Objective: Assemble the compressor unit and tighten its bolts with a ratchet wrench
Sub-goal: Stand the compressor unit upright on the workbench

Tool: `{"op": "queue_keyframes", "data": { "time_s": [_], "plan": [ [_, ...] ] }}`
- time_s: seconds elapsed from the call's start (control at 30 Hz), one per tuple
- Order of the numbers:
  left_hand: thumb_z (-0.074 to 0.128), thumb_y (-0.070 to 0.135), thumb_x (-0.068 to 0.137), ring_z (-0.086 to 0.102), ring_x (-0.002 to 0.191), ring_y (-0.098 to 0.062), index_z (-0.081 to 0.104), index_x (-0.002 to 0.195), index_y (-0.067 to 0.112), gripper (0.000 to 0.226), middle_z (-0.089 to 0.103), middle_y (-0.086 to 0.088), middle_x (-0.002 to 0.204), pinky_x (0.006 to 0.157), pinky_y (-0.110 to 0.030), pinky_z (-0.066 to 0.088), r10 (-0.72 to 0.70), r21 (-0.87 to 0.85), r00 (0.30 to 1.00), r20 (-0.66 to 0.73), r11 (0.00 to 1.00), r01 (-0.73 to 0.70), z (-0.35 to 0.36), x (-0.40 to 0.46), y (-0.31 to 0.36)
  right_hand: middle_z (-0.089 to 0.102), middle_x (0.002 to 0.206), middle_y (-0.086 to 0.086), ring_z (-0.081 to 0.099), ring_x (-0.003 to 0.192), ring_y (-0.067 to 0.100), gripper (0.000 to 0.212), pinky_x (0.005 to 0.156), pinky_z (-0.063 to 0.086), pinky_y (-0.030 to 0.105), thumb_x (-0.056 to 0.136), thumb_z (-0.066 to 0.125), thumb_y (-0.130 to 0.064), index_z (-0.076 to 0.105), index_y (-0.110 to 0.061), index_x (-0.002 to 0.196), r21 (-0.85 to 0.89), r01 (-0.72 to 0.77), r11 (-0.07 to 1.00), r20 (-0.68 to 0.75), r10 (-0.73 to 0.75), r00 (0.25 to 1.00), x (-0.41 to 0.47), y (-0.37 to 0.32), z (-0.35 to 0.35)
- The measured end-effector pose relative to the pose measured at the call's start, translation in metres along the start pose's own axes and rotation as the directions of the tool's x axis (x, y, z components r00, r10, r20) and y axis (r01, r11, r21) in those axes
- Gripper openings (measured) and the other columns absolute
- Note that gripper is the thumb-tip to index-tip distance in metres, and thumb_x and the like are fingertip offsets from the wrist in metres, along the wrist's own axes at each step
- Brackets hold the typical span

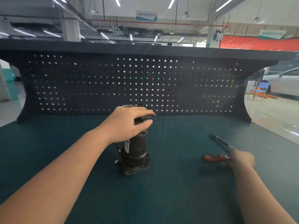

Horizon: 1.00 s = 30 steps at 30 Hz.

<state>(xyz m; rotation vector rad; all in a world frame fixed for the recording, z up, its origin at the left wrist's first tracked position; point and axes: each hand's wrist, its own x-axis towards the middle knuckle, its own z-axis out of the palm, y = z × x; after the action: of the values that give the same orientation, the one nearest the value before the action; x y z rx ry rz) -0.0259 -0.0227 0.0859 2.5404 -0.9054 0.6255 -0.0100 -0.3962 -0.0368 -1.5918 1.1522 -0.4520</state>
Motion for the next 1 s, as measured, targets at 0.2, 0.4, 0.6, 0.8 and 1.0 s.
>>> {"op": "queue_keyframes", "data": {
  "time_s": [0.2, 0.4, 0.6, 0.8, 1.0],
  "plan": [
    [0.049, 0.039, 0.095, 0.047, 0.115, -0.004, 0.055, 0.125, 0.041, 0.031, 0.055, 0.029, 0.117, 0.1, -0.028, 0.03, -0.033, 0.05, 0.995, 0.099, 0.998, 0.028, -0.006, 0.007, 0.001, 0.05, 0.131, 0.029, 0.059, 0.103, 0.042, 0.049, 0.073, 0.047, 0.042, 0.092, 0.055, -0.017, 0.04, 0.005, 0.133, 0.218, 0.077, 0.973, -0.03, -0.072, 0.997, -0.003, -0.007, 0.009],
    [0.035, 0.045, 0.088, 0.048, 0.119, -0.013, 0.053, 0.126, 0.038, 0.043, 0.057, 0.019, 0.129, 0.094, -0.034, 0.032, -0.04, 0.192, 0.992, 0.123, 0.981, 0.016, -0.004, 0.011, 0.003, 0.053, 0.124, 0.033, 0.054, 0.111, 0.047, 0.044, 0.094, 0.042, 0.049, 0.092, 0.05, -0.016, 0.034, 0.003, 0.128, 0.113, 0.355, 0.928, -0.154, -0.336, 0.929, -0.013, -0.043, 0.017],
    [0.047, 0.05, 0.093, 0.049, 0.116, -0.008, 0.057, 0.121, 0.043, 0.03, 0.058, 0.025, 0.124, 0.094, -0.032, 0.031, -0.017, 0.122, 0.998, 0.067, 0.993, 0.009, 0.0, 0.01, -0.006, 0.055, 0.099, 0.016, 0.056, 0.081, 0.032, 0.02, 0.07, 0.046, 0.04, 0.098, 0.045, -0.019, 0.034, -0.014, 0.114, 0.317, 0.534, 0.784, -0.173, -0.506, 0.845, -0.036, -0.056, 0.038],
    [0.054, 0.038, 0.09, 0.045, 0.119, 0.002, 0.058, 0.124, 0.046, 0.035, 0.054, 0.033, 0.122, 0.092, -0.021, 0.026, 0.005, -0.003, 0.997, 0.081, 1.0, -0.004, -0.008, 0.003, -0.018, 0.051, 0.079, 0.017, 0.047, 0.044, 0.023, 0.014, 0.039, 0.038, 0.025, 0.102, 0.038, -0.021, 0.028, -0.012, 0.103, 0.418, -0.036, 0.908, 0.274, -0.088, 0.958, -0.066, -0.026, 0.092],
    [0.053, 0.038, 0.092, 0.025, 0.138, 0.001, 0.03, 0.151, 0.036, 0.063, 0.03, 0.021, 0.155, 0.106, -0.023, 0.02, 0.033, 0.035, 0.992, 0.118, 0.999, -0.037, -0.01, 0.001, -0.024, 0.048, 0.13, 0.027, 0.051, 0.105, 0.036, 0.032, 0.081, 0.037, 0.039, 0.099, 0.043, -0.013, 0.033, 0.004, 0.125, 0.006, 0.184, 0.983, 0.24, -0.18, 0.954, -0.085, 0.0, 0.111]
  ]
}}
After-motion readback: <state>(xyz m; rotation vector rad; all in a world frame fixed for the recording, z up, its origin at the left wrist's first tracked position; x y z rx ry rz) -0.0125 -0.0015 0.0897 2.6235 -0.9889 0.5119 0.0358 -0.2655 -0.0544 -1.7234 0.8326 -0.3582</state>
